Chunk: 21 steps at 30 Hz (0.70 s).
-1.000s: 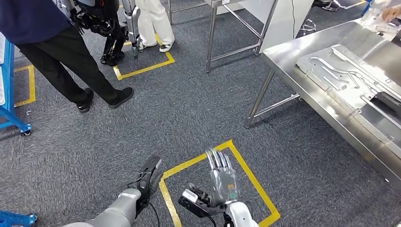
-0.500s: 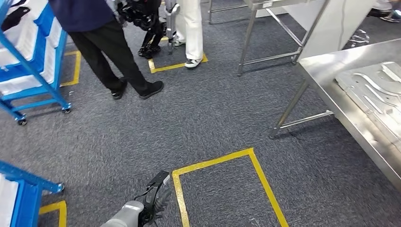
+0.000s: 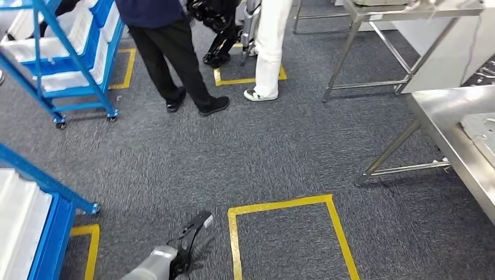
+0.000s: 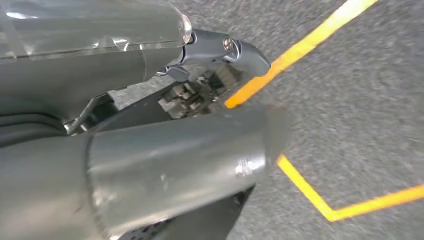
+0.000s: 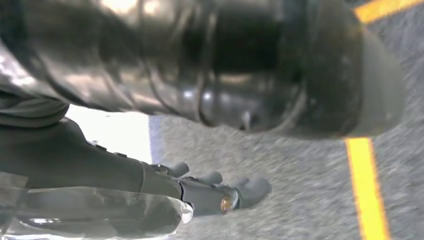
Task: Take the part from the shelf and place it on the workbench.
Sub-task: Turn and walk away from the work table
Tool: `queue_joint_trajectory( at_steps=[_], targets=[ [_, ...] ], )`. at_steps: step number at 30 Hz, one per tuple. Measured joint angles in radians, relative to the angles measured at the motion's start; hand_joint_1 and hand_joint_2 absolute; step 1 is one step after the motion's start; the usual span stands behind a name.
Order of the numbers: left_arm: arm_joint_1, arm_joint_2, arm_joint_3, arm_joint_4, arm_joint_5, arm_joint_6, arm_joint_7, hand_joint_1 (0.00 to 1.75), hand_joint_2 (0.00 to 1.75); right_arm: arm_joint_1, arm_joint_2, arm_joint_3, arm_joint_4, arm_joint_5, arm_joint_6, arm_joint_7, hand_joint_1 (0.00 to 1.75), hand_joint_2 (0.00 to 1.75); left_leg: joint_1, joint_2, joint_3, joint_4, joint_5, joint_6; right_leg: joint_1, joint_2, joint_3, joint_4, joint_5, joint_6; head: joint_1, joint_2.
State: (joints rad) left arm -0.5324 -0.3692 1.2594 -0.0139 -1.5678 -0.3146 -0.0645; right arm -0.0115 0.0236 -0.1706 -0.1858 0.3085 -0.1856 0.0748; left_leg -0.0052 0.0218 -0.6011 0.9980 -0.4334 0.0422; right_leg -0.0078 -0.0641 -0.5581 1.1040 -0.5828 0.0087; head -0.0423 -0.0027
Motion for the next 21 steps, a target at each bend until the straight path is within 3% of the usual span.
queue_joint_trajectory(
  at_steps=[2, 3, 4, 5, 7, 9, 11, 13, 15, 17, 18, 19, 21],
  targets=[
    [-0.009, -0.002, -0.018, 0.001, 0.001, -0.024, -0.016, 0.0, 0.0, 0.004, 0.0, -0.036, 0.005, 0.01, 0.039, -0.027, 0.0, 0.0, 0.005, -0.035, 0.002, -0.005, 0.005, 0.01, -0.006, 0.061, -0.074, 0.154, -0.07, 0.008, 0.0, 0.0],
    [-0.009, -0.002, -0.026, 0.001, 0.003, -0.031, -0.026, 0.0, 0.0, 0.006, 0.0, -0.038, 0.006, 0.017, 0.046, -0.032, 0.0, 0.0, 0.005, -0.048, 0.002, -0.003, 0.005, 0.01, -0.008, 0.062, -0.09, 0.18, -0.067, 0.01, 0.0, 0.0],
    [-0.006, -0.002, -0.031, 0.001, 0.007, -0.037, -0.045, 0.0, 0.0, 0.007, 0.0, -0.04, 0.007, 0.025, 0.053, -0.035, 0.0, 0.0, 0.005, -0.062, 0.002, -0.001, 0.005, 0.009, -0.01, 0.063, -0.089, 0.168, -0.045, 0.011, 0.0, 0.0],
    [-0.001, -0.003, -0.034, 0.001, 0.009, -0.042, -0.071, 0.0, 0.0, 0.008, -0.001, -0.04, 0.008, 0.034, 0.059, -0.037, 0.0, 0.0, 0.006, -0.075, 0.002, 0.003, 0.004, 0.008, -0.014, 0.067, -0.069, 0.119, -0.007, 0.012, 0.0, 0.0],
    [0.02, -0.004, -0.037, 0.001, 0.007, -0.049, -0.128, 0.0, 0.0, 0.011, -0.005, -0.04, 0.01, 0.051, 0.074, -0.038, 0.0, 0.0, 0.008, -0.099, -0.002, 0.015, 0.0, -0.001, -0.021, 0.108, -0.015, -0.007, 0.052, 0.014, 0.0, 0.0],
    [0.042, -0.005, -0.043, 0.001, 0.001, -0.057, -0.159, 0.0, 0.0, 0.013, -0.01, -0.04, 0.013, 0.064, 0.089, -0.044, 0.0, 0.0, 0.008, -0.118, -0.012, 0.024, 0.0, -0.015, -0.022, 0.139, 0.008, -0.064, 0.066, 0.013, 0.0, 0.0],
    [0.054, -0.005, -0.053, 0.001, 0.0, -0.066, -0.164, 0.0, 0.0, 0.012, -0.015, -0.04, 0.014, 0.072, 0.098, -0.051, 0.0, 0.0, 0.01, -0.136, -0.021, 0.024, 0.006, -0.029, -0.018, 0.123, 0.005, -0.064, 0.069, 0.003, 0.0, 0.0],
    [0.056, -0.005, -0.061, 0.001, 0.0, -0.071, -0.164, 0.0, 0.0, 0.012, -0.018, -0.04, 0.014, 0.075, 0.101, -0.054, 0.0, 0.0, 0.01, -0.112, -0.036, 0.047, -0.01, -0.038, -0.018, 0.098, 0.006, -0.07, 0.076, -0.013, -0.001, 0.0],
    [0.054, -0.005, -0.064, 0.001, 0.001, -0.071, -0.164, 0.0, 0.0, 0.014, -0.021, -0.04, 0.014, 0.077, 0.104, -0.056, 0.0, 0.0, 0.011, -0.059, -0.078, 0.14, -0.067, -0.044, -0.015, 0.072, 0.005, -0.075, 0.08, -0.026, -0.001, 0.0],
    [0.055, -0.005, -0.065, 0.001, 0.001, -0.071, -0.164, 0.0, 0.0, 0.017, -0.025, -0.04, 0.015, 0.078, 0.106, -0.056, 0.0, 0.0, 0.013, -0.036, -0.132, 0.266, -0.124, -0.049, -0.009, 0.045, 0.003, -0.075, 0.079, -0.031, -0.001, 0.0],
    [0.057, -0.005, -0.066, 0.001, 0.001, -0.071, -0.163, 0.0, 0.0, 0.017, -0.027, -0.04, 0.015, 0.078, 0.106, -0.056, 0.0, 0.0, 0.014, -0.032, -0.144, 0.299, -0.131, -0.049, -0.006, 0.031, 0.003, -0.075, 0.078, -0.032, -0.001, 0.0],
    [0.059, -0.004, -0.066, 0.001, 0.0, -0.071, -0.163, 0.0, 0.0, 0.017, -0.027, -0.04, 0.015, 0.079, 0.107, -0.056, 0.0, 0.0, 0.014, -0.029, -0.137, 0.294, -0.121, -0.049, -0.005, 0.018, 0.003, -0.074, 0.078, -0.032, -0.001, 0.0],
    [0.059, -0.004, -0.066, 0.001, 0.0, -0.071, -0.163, 0.0, 0.0, 0.015, -0.028, -0.04, 0.015, 0.08, 0.108, -0.056, 0.0, 0.0, 0.012, -0.009, -0.072, 0.182, -0.064, -0.041, -0.003, -0.006, 0.006, -0.074, 0.075, -0.031, -0.002, 0.0]
  ],
)
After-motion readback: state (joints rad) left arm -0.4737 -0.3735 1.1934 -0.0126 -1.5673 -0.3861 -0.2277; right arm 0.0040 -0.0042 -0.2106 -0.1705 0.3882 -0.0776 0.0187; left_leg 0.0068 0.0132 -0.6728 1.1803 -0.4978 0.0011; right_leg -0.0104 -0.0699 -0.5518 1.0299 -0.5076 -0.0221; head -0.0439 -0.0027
